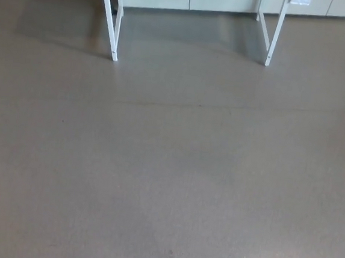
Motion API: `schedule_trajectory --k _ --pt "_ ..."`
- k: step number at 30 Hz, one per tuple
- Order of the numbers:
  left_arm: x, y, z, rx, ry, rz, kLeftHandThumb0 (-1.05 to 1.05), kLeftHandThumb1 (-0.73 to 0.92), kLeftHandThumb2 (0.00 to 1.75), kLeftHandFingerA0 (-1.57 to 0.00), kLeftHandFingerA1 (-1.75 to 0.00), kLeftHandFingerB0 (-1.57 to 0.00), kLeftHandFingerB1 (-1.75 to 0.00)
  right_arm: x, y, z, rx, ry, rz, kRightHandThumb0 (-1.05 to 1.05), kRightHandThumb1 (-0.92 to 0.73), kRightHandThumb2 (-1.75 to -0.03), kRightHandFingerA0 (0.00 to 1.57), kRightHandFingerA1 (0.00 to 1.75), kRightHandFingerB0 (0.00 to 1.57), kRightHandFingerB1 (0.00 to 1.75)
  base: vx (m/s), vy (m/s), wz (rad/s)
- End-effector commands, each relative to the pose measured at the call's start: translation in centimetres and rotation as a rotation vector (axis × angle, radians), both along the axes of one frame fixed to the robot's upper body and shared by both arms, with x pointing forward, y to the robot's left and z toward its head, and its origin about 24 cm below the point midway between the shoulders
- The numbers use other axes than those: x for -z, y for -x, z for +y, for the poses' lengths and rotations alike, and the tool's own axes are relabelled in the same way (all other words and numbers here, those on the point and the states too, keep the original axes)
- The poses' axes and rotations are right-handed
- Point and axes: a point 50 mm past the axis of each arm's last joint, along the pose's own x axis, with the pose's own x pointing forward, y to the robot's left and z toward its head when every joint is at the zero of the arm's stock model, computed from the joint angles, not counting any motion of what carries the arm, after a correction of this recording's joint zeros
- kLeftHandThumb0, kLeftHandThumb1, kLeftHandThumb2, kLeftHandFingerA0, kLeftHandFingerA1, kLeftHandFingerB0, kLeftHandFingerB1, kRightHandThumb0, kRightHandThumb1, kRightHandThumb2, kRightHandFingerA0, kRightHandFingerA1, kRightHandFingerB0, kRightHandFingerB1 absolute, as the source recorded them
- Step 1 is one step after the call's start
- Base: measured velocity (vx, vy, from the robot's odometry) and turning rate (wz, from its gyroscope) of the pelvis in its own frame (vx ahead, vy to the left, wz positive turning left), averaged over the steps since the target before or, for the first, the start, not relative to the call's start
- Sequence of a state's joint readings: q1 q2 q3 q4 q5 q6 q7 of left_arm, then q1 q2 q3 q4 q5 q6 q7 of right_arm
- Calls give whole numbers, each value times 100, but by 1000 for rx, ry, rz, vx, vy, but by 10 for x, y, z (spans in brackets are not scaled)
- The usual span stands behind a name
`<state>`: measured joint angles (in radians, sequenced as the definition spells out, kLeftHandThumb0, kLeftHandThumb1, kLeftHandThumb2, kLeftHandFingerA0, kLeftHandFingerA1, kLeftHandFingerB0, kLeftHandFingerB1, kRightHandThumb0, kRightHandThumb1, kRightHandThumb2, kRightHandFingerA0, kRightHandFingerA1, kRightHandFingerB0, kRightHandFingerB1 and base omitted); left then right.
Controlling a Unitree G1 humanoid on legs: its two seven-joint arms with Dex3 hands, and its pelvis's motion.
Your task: The robot walks towards a desk on which a file tray is kept in the middle and a stapler is kept to its right. The robot lifts the stapler using its right hand and places it on the file tray.
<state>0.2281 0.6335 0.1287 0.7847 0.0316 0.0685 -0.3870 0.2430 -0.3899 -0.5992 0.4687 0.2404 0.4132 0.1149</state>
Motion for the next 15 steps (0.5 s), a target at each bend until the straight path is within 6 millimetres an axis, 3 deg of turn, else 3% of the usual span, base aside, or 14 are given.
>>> schedule_trajectory --k 1,2,5,10,11,13,14,15 --pt "-10 -4 5 15 -26 8 -50 73 78 -17 -42 -24 -42 -1 -2 0 5 3 -14 -22 -41 -93 22 62 22 60 62 175 -10" --pt "-10 -4 6 12 -33 6 -45 81 64 -20 -36 -31 -38 -1 -2 0 5 3 -14 -22 -41 -93 22 62 22 60 167 213 -14" --pt "-9 -4 6 11 -36 9 -46 81 63 -20 -36 -32 -38 -1 -2 0 6 3 -14 -22 -41 -93 22 62 22 60 261 397 -54" --pt "-9 -5 7 26 -50 17 -49 81 63 -21 -37 -33 -39 -1 -2 1 5 2 -17 -22 -41 -93 22 62 22 60 239 249 0" --pt "-9 -5 8 20 -44 14 -54 70 81 -18 -45 -26 -45 -1 -3 1 5 2 -18 -22 -41 -93 22 62 22 60 237 78 7" --pt "-9 -6 7 21 -39 12 -54 70 81 -18 -45 -26 -45 -1 -3 1 5 2 -18 -22 -41 -93 22 62 22 60 215 16 9" --pt "-8 -5 8 25 -50 14 -49 81 63 -22 -38 -33 -39 -1 -2 1 5 2 -18 -22 -41 -93 22 62 22 60 246 -24 17" --pt "-9 -6 8 17 -52 16 -49 80 63 -22 -37 -33 -39 -1 -2 1 5 2 -18 -22 -41 -93 22 62 22 60 259 -64 12"
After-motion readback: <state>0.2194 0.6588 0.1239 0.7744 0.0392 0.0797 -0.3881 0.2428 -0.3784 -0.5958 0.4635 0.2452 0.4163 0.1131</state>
